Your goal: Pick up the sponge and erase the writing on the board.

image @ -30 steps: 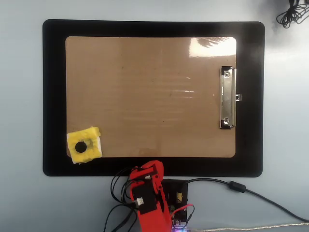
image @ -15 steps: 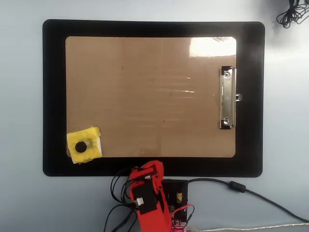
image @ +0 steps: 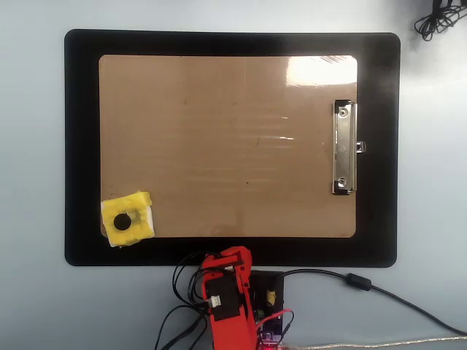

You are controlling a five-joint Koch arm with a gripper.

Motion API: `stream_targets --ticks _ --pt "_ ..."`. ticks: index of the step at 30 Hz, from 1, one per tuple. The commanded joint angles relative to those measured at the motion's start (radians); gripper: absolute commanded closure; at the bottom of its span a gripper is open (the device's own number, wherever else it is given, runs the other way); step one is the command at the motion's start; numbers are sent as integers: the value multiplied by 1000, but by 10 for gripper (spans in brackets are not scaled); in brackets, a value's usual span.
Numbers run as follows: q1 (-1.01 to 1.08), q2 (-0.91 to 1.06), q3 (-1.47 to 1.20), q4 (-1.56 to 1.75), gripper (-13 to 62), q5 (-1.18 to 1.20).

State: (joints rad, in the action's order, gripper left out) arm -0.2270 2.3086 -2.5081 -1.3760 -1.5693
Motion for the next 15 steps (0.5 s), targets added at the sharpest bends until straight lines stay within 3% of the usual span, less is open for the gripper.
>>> stream_targets --ticks 1,7,15 --pt "87 44 5 -37 149 -11" --pt "413 46 15 -153 149 -9" --pt "422 41 20 -153 149 -8"
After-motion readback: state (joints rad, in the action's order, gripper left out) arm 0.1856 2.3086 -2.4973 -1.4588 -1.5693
